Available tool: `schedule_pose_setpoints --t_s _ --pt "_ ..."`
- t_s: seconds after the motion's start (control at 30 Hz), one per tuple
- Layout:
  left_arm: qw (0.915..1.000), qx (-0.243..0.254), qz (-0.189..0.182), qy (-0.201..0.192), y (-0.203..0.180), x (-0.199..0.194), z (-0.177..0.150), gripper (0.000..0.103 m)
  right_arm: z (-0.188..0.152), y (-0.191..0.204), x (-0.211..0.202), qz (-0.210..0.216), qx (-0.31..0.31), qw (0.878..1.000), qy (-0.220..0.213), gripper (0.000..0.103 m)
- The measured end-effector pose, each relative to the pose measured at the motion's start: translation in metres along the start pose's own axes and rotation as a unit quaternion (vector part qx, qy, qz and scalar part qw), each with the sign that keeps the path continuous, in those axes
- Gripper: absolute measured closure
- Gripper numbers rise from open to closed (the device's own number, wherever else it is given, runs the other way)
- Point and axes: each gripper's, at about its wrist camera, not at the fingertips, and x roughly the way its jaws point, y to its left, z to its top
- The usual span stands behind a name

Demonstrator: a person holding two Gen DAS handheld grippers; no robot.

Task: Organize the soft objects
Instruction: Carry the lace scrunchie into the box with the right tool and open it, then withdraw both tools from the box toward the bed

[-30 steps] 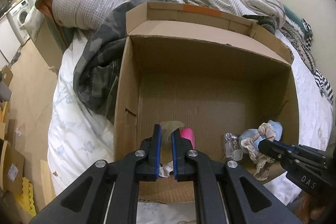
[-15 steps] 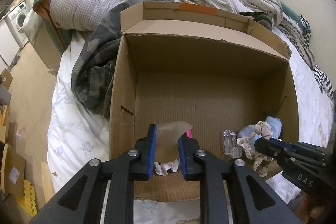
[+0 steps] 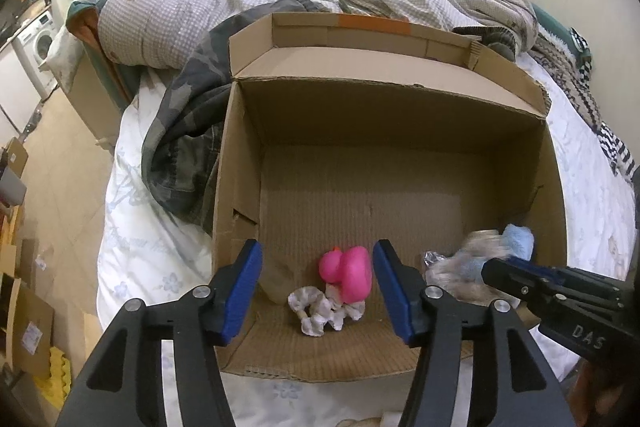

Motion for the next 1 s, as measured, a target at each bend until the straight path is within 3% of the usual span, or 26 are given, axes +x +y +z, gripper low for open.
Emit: schedule_pose_setpoints --t_s 0.03,0.07,0.1,0.13,0.23,1.0 --pt "1.0000 0.000 0.000 0.000 0.000 0.000 0.000 0.048 0.000 0.000 -0.002 0.002 0.003 1.000 -0.003 0.069" --pt "1.0000 -0.001 0.001 0.000 0.000 -0.001 0.001 0.048 0.000 0.000 -0.003 0.006 0.006 1.000 -0.008 0.053" --pt "1.0000 -0.002 0.002 -0.001 0.001 -0.001 0.001 0.048 0.001 -0.001 -0.006 0.009 0.008 1.000 -0.013 0.031" --pt "1.0000 -0.003 0.003 -0.002 0.001 -0.002 0.001 0.048 0.001 0.000 -0.009 0.009 0.010 1.000 -0.020 0.025" --pt "1.0000 -0.003 0.002 -0.006 0.001 -0.003 0.001 0.048 0.002 0.001 -0.015 0.010 0.010 0.999 -0.036 0.024" --pt "0.9995 -0.012 0.016 -0.023 0.012 -0.028 -0.009 0.048 -0.002 0.007 -0.014 0.005 0.017 0.999 -0.032 0.024"
